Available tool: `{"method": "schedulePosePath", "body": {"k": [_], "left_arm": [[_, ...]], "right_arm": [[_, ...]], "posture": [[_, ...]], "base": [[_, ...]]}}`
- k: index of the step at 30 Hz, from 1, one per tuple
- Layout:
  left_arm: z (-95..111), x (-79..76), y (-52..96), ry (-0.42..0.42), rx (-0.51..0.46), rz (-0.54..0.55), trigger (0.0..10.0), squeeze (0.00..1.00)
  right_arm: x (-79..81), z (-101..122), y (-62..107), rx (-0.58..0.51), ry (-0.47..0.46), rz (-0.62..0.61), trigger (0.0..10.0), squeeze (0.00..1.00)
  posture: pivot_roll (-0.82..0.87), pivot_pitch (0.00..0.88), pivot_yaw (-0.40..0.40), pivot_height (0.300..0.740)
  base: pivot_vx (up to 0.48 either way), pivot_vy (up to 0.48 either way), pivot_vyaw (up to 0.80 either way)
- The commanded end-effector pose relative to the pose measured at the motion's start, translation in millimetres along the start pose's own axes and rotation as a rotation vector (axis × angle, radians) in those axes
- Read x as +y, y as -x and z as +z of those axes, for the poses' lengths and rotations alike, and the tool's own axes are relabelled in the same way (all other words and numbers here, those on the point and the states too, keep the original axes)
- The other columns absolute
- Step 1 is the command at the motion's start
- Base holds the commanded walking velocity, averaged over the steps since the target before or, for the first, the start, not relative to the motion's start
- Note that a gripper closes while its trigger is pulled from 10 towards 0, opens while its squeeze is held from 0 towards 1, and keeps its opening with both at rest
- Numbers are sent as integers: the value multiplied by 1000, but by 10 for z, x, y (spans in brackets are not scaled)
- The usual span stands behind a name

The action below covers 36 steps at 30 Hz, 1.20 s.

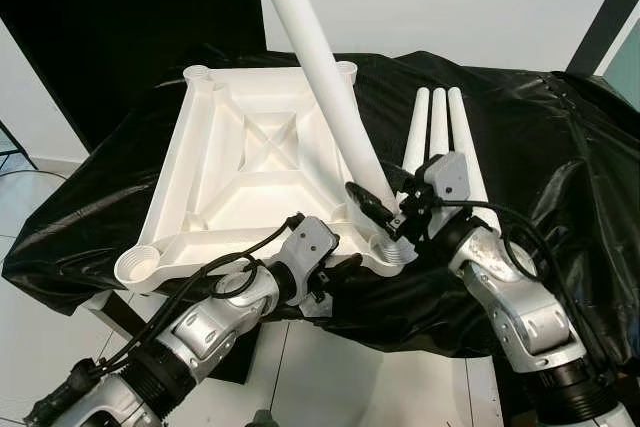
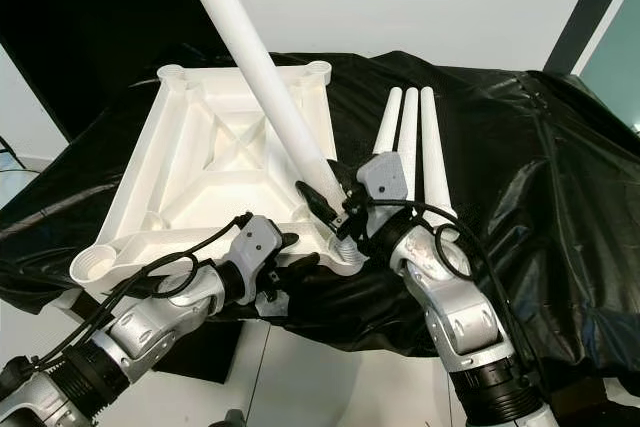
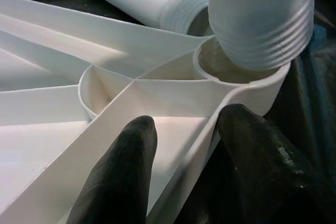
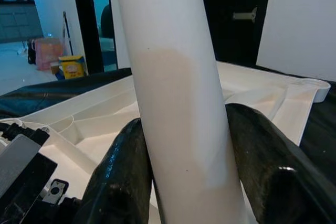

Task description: Building children table

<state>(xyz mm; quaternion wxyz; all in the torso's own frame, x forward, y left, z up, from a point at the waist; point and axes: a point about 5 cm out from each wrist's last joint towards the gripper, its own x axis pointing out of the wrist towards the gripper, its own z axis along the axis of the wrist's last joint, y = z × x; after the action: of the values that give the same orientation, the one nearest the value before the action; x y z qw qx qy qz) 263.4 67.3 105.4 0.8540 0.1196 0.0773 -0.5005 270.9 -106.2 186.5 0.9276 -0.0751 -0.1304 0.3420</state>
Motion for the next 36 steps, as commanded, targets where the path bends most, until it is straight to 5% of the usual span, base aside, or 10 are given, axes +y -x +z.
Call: {"method": "schedulePosePath", "body": {"k": [1,10,18,28,36], "left_arm": [[-120,-192,67,9,67,-387,10000,0],[-152,-242,175,19,106,-528,10000,0],[-148,-247,140,8,100,-522,10000,0],[-68,-254,-28,-11,36,-507,10000,0],[-28,-283,-62,-7,10,-503,10000,0]], "right_arm": [[31,-51,12,8,0,13,10000,0],[30,-166,146,-12,13,-23,10000,0],[45,-225,227,-8,23,-34,10000,0],[-34,-355,558,13,97,-175,10000,0],[12,-433,616,20,94,-196,10000,0]], "posture": [[197,0,-3,740],[190,0,15,740],[185,0,24,740],[171,0,36,740],[168,0,38,740]], "base": [[0,0,0],[0,0,0],[0,0,0],[0,0,0],[0,0,0]]}}
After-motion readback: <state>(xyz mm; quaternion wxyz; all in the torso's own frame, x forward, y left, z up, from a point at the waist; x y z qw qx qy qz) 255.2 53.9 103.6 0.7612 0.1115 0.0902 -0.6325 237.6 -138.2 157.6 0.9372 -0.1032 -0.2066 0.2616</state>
